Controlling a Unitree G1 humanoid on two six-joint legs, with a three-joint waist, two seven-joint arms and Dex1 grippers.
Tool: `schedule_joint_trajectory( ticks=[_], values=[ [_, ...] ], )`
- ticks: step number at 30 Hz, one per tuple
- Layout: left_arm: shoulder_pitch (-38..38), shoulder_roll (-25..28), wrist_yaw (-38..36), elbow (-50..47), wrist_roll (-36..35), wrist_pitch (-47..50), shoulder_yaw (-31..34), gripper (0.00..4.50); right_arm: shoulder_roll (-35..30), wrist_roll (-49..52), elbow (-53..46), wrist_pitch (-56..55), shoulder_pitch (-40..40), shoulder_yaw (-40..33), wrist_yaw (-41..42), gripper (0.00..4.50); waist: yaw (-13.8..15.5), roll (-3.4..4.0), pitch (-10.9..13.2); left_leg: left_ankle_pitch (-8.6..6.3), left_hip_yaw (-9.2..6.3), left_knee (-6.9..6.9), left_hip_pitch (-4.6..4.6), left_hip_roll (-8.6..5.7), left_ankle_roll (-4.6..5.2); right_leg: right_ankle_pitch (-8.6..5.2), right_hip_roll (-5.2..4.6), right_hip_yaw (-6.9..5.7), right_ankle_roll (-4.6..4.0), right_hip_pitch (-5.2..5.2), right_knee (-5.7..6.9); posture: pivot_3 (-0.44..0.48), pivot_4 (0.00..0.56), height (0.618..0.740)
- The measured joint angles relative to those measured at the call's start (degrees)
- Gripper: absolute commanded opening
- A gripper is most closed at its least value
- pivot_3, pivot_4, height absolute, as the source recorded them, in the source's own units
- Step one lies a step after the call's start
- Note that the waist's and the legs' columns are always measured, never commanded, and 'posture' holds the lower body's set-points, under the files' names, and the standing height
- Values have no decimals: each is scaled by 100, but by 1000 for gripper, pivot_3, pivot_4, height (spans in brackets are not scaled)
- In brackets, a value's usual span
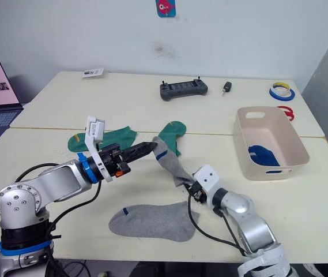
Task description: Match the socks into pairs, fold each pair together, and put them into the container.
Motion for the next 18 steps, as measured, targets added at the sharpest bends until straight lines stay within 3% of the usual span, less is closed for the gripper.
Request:
schedule_joint_trajectory(
  ticks=[3,8,13,18],
  values=[
    [167,96,27,0,-111,-147,-6,0,-220,-30,-3,-168,-24,-11,111,11,0,0,0,0,2,0,1,-1,0,0,0,1,0,0,0,0,150,740],
    [558,274,122,28,-268,-335,-2,0,-670,-250,-35,-540,-206,-5,308,11,0,0,0,0,1,-2,1,0,1,0,0,2,0,-1,0,0,150,740],
    [892,311,66,51,-342,-529,-2,0,-1541,-710,-76,-1251,-732,-79,562,11,3,0,0,0,1,0,-1,-1,1,0,-1,0,0,0,-2,0,150,740],
    [908,229,-1,53,-345,-751,-85,0,-2572,-1601,251,-2993,-1250,-161,626,11,6,-1,0,-1,8,0,0,-3,1,0,-4,4,0,4,-9,0,150,740]
  ],
)
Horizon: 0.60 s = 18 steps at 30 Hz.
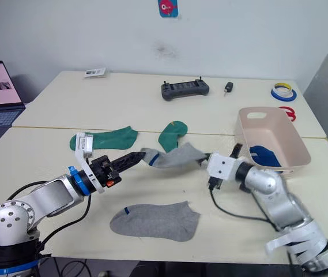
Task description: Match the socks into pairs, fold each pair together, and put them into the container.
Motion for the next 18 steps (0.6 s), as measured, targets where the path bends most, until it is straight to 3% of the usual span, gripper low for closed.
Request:
schedule_joint_trajectory(
  ticks=[7,16,18],
  values=[
    [662,191,-312,445,635,105,-232,0,-65,-719,63,-980,560,498,191,11,-13,0,0,1,-3,-3,2,5,-1,0,4,0,-1,-4,6,0,150,740],
    [540,750,-1313,1179,1692,291,-237,0,352,-1069,-578,163,734,908,1229,11,-8,1,0,1,-7,-5,6,5,-1,0,2,-4,-2,-2,6,0,150,740],
    [459,813,-1545,1373,1970,331,-240,0,531,-1100,-639,507,743,958,1383,490,-12,1,0,1,-7,-5,5,4,-1,0,1,-4,-2,-2,6,0,150,740]
  ],
)
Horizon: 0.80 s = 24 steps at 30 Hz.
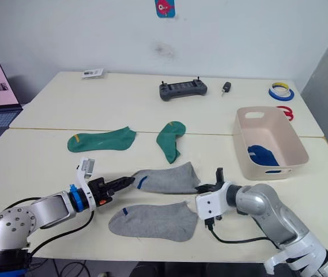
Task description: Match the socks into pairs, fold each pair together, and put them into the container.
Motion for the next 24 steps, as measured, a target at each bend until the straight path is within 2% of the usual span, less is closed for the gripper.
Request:
schedule_joint_trajectory(
  ticks=[1,11,12,16,21,24],
  values=[
    [-22,3,-85,59,107,7,0,0,71,-5,-10,118,0,0,22,692,1,0,0,0,0,0,0,0,0,0,0,0,0,0,0,0,150,740],
    [-37,-12,-695,182,734,61,109,0,67,482,-117,391,-80,-421,269,4258,1,0,0,-1,2,0,-1,-1,2,0,-4,1,0,-1,0,0,150,740],
    [-9,-32,-754,170,771,36,126,0,66,564,-117,391,-129,-507,265,4473,-3,0,0,-1,2,0,-1,0,2,0,-4,1,0,-1,0,0,150,740],
    [158,-13,-1109,115,1139,-141,142,896,65,884,-120,399,-195,-833,252,4500,-4,0,0,-3,0,-4,-1,0,4,0,-4,0,0,-2,-1,0,150,740],
    [498,214,-1719,-100,1809,-592,136,2520,59,1146,-142,401,-86,-989,253,4500,-5,0,0,-10,2,-4,-2,1,17,0,-4,0,-1,-4,-1,0,150,740],
    [768,575,-2248,-267,2597,-1313,73,3494,48,1340,-178,399,-5,-1051,262,4500,-5,1,1,-12,4,-8,-2,2,21,0,-3,2,-1,-8,-1,0,150,740]
  ],
)
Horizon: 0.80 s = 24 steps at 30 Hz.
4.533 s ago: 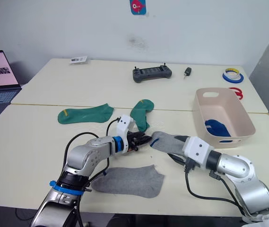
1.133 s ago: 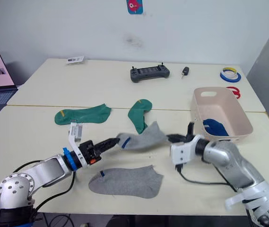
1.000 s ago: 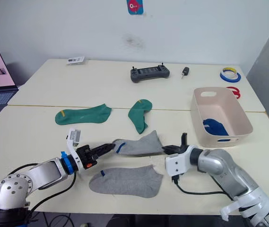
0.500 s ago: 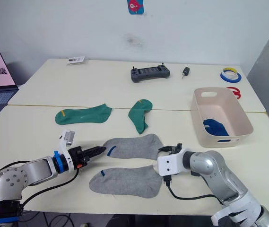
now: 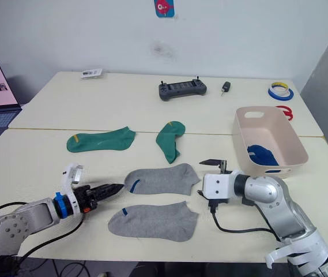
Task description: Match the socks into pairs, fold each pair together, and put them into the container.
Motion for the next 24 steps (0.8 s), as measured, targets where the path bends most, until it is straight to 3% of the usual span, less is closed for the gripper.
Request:
schedule_joint_trajectory(
  ticks=[2,8,13,22,24],
  values=[
    [82,232,-384,-2,594,-676,-81,4089,0,180,-16,0,26,-20,41,4500,3,1,0,0,1,-1,-1,0,1,0,0,0,0,-2,-1,0,150,740],
    [21,899,-1990,54,2891,-4258,-870,4089,-1,804,-200,2,26,-62,225,4500,30,3,2,-1,17,-4,-4,-4,2,1,-7,6,-1,-4,-10,0,150,740],
    [-906,898,-2773,1171,4297,-6774,-1858,4089,5,1001,-275,230,-3,-89,239,4500,23,5,3,-2,34,-5,-7,-1,5,1,2,1,-1,-14,-2,0,150,740],
    [-2326,522,-2748,2981,5282,-8749,-2417,4089,-51,1115,-486,649,59,-147,214,4500,13,4,3,-3,37,2,-10,-1,8,2,6,-9,1,-23,10,0,150,740],
    [-2472,458,-2696,3200,5380,-8976,-2472,3707,-56,1118,-528,727,68,-154,200,4500,14,5,3,-3,35,3,-10,-2,8,2,6,-10,1,-21,12,0,150,740]
  ],
)
